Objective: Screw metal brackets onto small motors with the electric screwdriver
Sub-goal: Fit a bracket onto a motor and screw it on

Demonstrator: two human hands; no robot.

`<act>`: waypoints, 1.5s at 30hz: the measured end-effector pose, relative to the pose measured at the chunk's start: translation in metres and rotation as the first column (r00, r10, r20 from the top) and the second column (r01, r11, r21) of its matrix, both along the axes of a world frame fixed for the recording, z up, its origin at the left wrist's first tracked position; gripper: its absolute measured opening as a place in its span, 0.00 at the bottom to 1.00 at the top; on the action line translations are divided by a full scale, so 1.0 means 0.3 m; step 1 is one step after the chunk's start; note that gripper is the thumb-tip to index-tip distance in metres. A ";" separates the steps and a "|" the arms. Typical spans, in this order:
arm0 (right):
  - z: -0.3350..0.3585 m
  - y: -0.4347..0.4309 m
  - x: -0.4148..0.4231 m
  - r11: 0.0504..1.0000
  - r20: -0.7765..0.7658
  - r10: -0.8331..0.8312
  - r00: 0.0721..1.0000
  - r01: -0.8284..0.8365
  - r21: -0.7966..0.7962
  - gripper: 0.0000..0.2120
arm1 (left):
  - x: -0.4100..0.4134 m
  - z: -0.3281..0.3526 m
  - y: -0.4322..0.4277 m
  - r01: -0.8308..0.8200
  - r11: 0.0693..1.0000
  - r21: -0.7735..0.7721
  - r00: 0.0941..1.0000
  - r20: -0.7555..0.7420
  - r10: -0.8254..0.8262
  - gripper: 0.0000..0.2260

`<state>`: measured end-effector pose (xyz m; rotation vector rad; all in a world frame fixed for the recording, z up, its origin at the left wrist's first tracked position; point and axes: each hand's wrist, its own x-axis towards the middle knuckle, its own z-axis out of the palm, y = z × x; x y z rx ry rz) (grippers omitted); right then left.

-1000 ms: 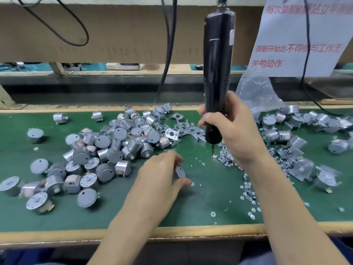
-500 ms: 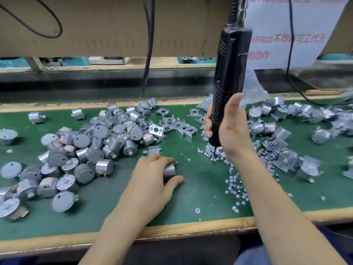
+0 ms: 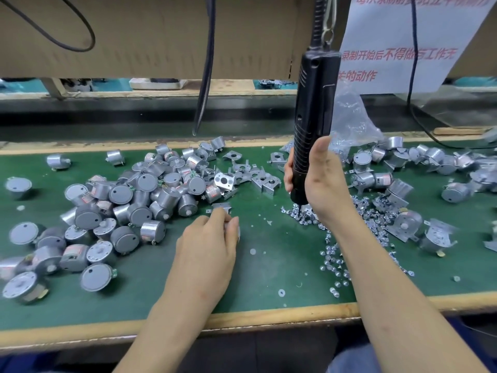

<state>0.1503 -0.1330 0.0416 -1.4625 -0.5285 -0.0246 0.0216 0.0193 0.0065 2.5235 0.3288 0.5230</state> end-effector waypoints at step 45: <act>-0.019 0.050 -0.053 0.991 -0.108 0.136 0.985 -0.134 0.030 0.35 | 0.000 -0.049 0.018 0.053 0.997 0.058 0.994 -0.095 -0.048 0.15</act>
